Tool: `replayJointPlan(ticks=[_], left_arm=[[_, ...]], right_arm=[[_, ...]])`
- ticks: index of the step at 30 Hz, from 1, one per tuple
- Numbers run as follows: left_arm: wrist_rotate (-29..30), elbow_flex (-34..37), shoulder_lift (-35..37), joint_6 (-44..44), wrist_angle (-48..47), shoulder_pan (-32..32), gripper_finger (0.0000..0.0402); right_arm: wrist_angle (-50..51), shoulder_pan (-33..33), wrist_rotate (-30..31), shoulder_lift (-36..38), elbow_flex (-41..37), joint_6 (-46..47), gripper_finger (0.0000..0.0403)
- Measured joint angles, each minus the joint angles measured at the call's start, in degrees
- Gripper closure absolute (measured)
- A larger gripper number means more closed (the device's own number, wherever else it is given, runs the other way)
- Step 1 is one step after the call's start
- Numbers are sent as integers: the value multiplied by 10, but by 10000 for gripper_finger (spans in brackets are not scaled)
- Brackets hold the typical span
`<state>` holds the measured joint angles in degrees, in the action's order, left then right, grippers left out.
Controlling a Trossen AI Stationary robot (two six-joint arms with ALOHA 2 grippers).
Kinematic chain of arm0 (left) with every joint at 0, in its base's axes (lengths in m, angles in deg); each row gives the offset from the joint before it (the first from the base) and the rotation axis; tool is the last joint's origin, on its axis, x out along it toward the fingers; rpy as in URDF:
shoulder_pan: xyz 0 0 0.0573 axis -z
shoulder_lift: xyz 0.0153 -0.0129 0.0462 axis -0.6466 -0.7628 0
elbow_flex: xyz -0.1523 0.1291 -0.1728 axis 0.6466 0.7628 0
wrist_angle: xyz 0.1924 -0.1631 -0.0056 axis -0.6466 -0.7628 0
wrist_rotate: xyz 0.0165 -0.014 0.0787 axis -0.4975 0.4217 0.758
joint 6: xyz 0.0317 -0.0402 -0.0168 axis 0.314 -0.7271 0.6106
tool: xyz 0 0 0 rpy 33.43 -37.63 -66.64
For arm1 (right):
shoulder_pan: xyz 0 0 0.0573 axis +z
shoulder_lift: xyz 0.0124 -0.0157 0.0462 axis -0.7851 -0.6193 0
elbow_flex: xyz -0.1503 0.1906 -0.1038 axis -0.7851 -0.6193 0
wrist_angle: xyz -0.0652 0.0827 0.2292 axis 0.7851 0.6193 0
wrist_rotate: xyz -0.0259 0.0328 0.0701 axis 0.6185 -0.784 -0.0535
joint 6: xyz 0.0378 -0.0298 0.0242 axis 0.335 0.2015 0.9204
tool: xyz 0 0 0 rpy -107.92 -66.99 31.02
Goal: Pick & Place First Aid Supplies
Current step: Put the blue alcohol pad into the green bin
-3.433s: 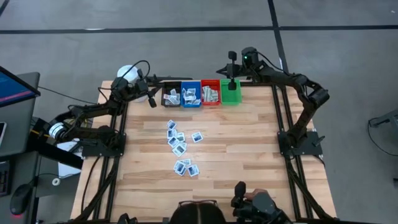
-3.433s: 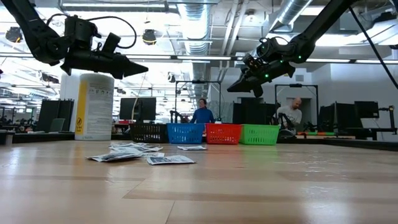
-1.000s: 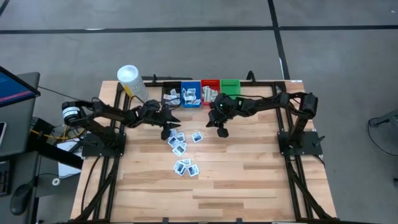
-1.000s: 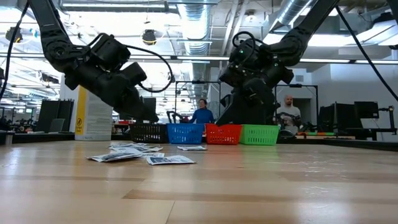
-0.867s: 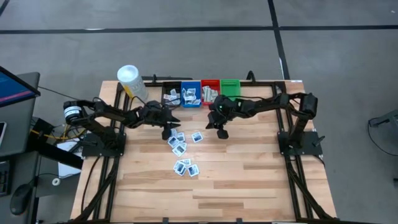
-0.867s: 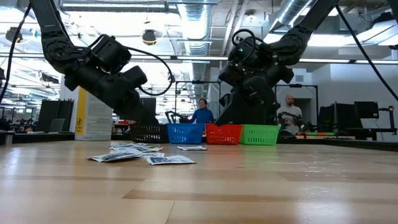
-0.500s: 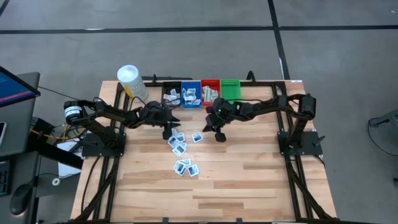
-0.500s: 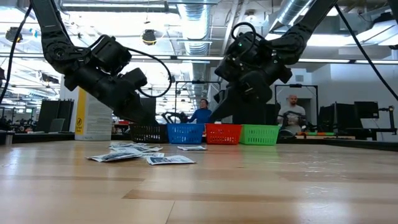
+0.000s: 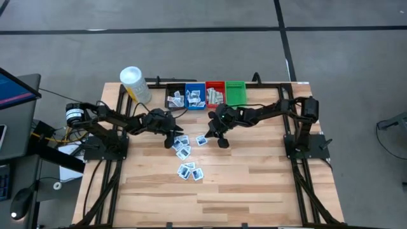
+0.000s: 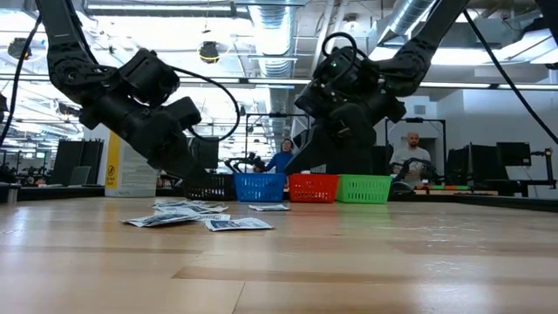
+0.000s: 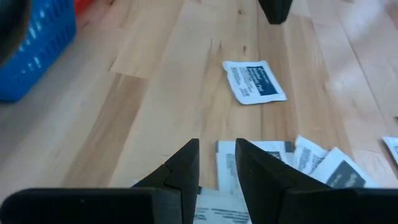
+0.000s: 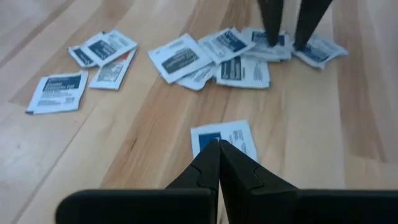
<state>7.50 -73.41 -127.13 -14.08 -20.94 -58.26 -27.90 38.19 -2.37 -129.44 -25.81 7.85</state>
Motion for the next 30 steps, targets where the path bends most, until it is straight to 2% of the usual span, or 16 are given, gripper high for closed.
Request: replayJointPlan(ticks=[12,15,22,30], left_arm=[[0,0,0,2,4,3,298],[0,0,0,2,6,3,298],[0,0,0,2,12,3,298],[0,0,0,2,12,3,298]], right_arm=[[-20,13,-1,1,1,0,399],[-23,22,16,1,1,-4,384],[-22,43,114,1,1,-11,328],[-22,44,122,1,1,-16,293]])
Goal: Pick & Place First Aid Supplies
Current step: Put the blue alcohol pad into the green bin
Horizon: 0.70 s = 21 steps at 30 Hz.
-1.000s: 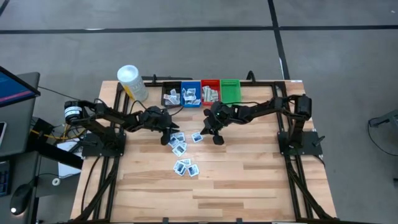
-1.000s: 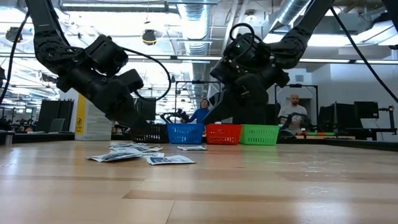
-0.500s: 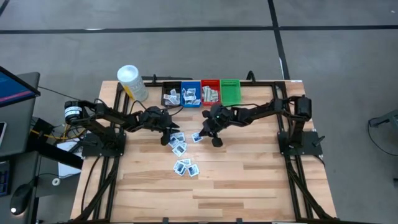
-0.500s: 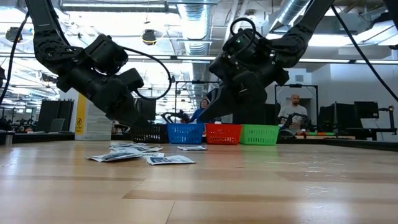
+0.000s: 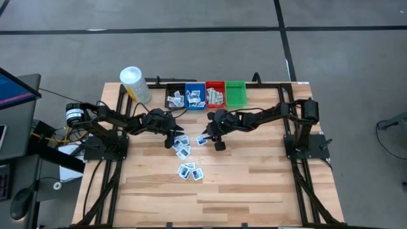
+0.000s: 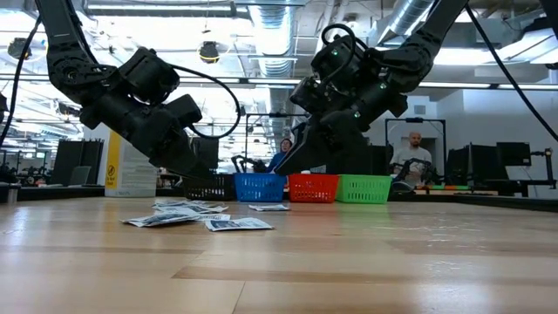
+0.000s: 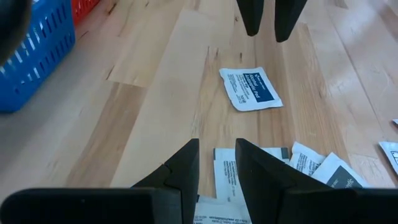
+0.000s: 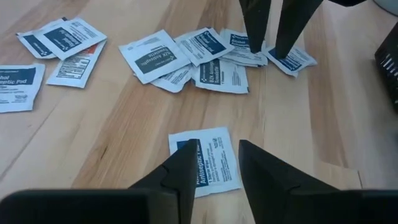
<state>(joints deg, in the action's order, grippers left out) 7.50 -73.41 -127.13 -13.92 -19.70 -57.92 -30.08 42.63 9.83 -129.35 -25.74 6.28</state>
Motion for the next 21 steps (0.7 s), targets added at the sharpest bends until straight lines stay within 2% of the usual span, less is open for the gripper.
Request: replayJointPlan(ticks=[16,21], left_arm=[[0,0,0,-2,4,0,298],[0,0,0,-5,4,0,298]], right_arm=[[1,-17,1,0,0,14,290],[-6,-19,22,-6,0,16,290]])
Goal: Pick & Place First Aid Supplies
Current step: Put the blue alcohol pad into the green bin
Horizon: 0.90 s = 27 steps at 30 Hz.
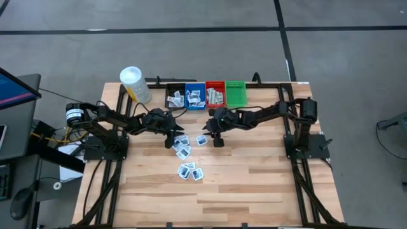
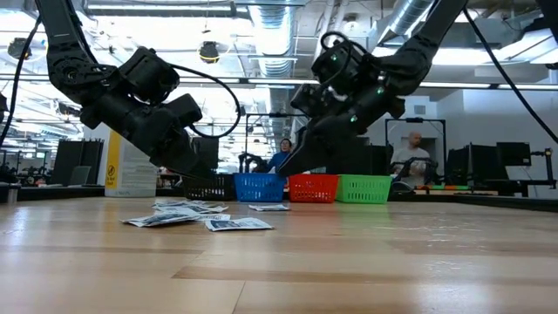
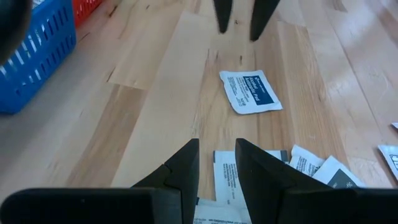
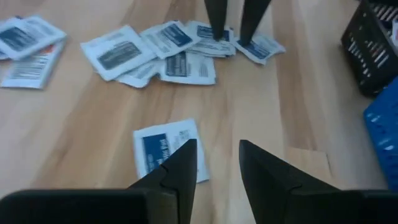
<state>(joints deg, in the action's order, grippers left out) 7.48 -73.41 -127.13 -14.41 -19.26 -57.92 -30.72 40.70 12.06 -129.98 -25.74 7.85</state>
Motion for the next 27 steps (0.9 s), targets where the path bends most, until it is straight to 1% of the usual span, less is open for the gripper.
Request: replayJointPlan(ticks=[3,7,11,18,22,24,27], left_arm=[[0,0,0,-2,0,1,298],[0,0,0,-2,1,5,298],[0,0,0,-2,3,7,298],[0,0,0,0,5,7,298],[0,0,0,0,5,7,298],[0,0,0,1,7,7,298],[0,0,0,1,7,7,298]], right_arm=[[-26,0,3,-23,-1,0,290],[-83,0,3,-76,0,0,290],[-104,0,0,-112,12,2,290],[-98,0,-2,-120,21,2,290],[-69,0,2,-112,21,0,292],[-52,-4,6,-112,21,0,299],[-23,-9,31,-112,21,0,326]])
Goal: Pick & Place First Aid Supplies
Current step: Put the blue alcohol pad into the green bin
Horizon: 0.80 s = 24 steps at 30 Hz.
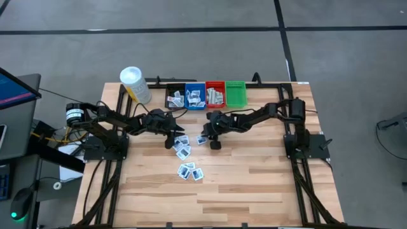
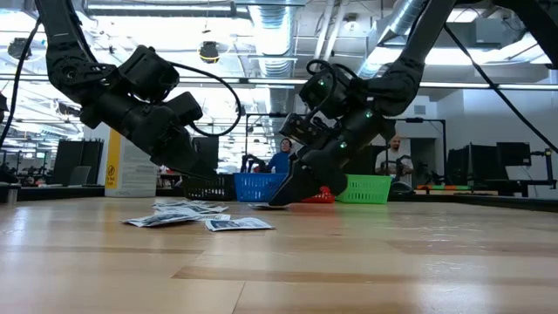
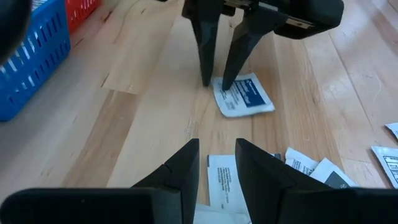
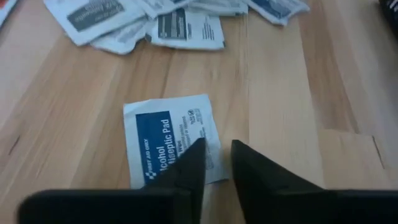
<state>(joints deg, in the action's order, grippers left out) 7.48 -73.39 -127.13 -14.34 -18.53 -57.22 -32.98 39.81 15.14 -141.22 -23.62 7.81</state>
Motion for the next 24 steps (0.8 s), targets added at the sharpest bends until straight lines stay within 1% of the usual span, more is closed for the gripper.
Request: replayJointPlan(ticks=[4,6,10,15,19,24], left_arm=[[0,0,0,0,0,0,298],[0,0,0,0,0,0,298],[0,0,0,0,0,0,298],[0,0,0,0,0,0,298],[0,0,0,0,1,0,298],[0,0,0,0,2,1,298]], right_arm=[[29,-12,1,0,-1,-1,381],[29,-17,-1,0,-1,-1,396],[29,-17,0,2,-1,-1,397],[47,-16,4,41,-3,3,401],[85,-6,21,86,-8,3,402],[103,17,64,138,-5,-5,402]])
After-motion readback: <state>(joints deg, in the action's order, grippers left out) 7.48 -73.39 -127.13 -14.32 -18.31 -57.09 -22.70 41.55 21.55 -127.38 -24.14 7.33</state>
